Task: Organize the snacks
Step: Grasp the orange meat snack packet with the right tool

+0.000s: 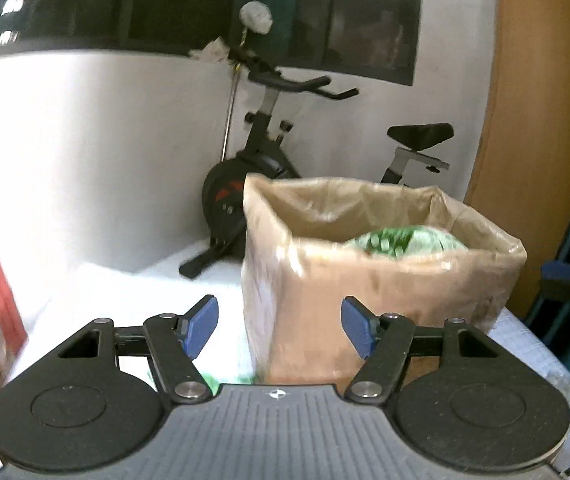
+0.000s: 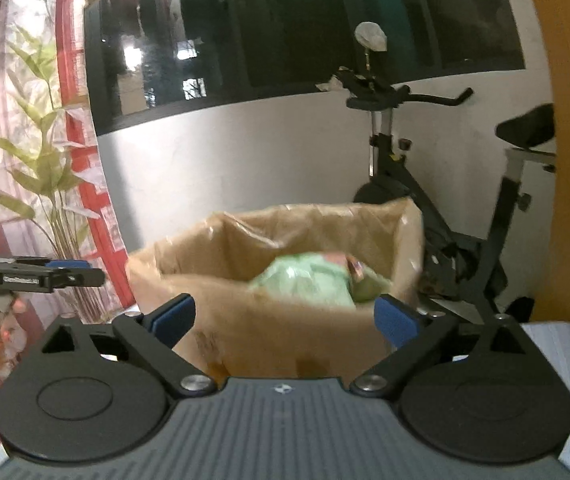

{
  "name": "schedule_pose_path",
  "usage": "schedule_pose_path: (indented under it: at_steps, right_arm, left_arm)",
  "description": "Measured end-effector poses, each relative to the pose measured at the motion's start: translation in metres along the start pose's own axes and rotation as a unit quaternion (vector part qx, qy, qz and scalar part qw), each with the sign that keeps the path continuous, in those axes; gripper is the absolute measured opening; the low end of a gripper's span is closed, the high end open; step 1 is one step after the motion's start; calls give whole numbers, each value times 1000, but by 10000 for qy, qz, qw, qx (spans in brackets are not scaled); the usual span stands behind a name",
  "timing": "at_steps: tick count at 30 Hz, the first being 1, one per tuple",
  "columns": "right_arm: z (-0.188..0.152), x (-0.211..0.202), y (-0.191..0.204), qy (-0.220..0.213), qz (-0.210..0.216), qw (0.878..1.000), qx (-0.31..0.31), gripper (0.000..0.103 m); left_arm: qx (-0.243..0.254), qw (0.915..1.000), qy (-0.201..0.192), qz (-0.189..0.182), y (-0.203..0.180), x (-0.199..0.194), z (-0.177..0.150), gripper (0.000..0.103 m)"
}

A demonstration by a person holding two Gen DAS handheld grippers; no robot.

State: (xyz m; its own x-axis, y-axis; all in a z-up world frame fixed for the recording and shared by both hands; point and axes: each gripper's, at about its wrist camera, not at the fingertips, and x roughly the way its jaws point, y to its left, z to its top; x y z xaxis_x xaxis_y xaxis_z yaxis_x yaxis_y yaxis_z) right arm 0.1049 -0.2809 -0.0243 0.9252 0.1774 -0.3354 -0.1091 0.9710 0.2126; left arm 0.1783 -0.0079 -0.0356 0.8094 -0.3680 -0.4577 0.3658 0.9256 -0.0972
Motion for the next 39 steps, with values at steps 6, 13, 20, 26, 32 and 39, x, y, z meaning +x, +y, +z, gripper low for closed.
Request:
schedule_pose_path:
  at_steps: [6,13,20,26,32,39]
  right_arm:
    - [-52,9,-7,600,-235,9975,-295,97]
    - [-106,21,-10,1592,-91,9845,-732,83]
    - [-129,39,23,1976,188,9794,-380,68]
    - [-131,64,39,2496,-165,9676,343,67]
    - [-133,79,29,2657,-443,9579,993,58]
    - [-139,80,41,2566,-658,9631,485,39]
  left_arm:
    - [-331,9993,161,90,-5,1,-34,70]
    - [-265,9989,365,125,-14,5,-58,70]
    - [-296,9982,496,184,-15,5,-73,70]
    - [-369,9978,482,261,-6,-1,-79,70]
    - [-473,9964,674,209,2,1,-88,69]
    - [-656,9936,893,235,12,9,-96,63]
